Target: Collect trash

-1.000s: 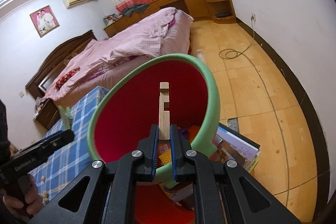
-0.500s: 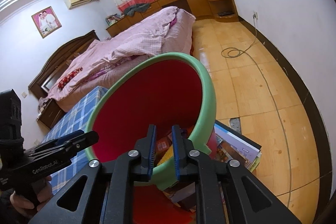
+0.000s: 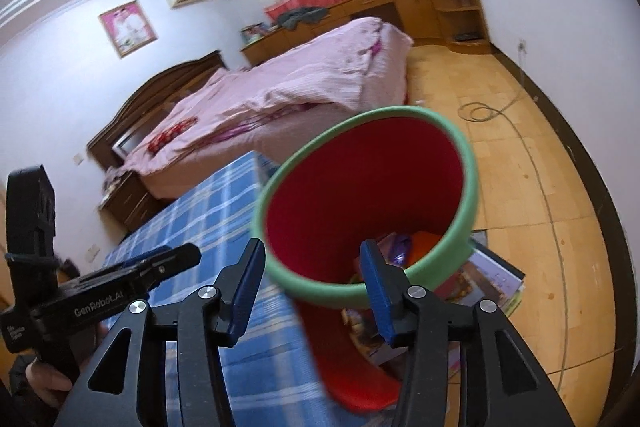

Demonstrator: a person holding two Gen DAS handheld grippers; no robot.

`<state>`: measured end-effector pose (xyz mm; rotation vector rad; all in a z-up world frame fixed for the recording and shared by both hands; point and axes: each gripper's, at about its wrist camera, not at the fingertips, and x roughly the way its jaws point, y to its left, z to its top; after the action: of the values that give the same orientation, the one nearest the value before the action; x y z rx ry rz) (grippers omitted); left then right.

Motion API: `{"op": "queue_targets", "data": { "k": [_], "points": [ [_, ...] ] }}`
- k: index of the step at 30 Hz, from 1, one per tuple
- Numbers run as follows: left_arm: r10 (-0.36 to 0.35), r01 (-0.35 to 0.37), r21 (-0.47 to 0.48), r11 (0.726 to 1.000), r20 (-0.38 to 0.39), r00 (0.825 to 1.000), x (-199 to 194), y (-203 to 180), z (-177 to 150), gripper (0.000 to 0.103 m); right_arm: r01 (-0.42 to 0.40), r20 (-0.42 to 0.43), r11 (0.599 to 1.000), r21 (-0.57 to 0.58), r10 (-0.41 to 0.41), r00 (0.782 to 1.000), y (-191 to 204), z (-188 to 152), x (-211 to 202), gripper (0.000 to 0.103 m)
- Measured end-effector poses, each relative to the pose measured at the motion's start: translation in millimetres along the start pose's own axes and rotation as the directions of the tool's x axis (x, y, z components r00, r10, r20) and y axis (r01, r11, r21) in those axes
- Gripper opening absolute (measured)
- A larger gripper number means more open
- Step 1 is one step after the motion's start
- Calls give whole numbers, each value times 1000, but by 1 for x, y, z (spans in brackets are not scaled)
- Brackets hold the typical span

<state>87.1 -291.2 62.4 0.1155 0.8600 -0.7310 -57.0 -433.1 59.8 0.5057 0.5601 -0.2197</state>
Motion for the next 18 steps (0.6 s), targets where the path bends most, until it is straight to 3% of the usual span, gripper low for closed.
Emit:
{"op": "queue_targets", "data": {
  "k": [9,18],
  "points": [
    [100,-92,-117,989,60,993,-57,46,-28,55,-89,-15,995,-51,89,996,58,-22,-10,69],
    [283,-253,-235,938,102,954,-110,92,-71,60,-130,-25,984,-123,128,991,108,-47,-22,71]
  ]
}}
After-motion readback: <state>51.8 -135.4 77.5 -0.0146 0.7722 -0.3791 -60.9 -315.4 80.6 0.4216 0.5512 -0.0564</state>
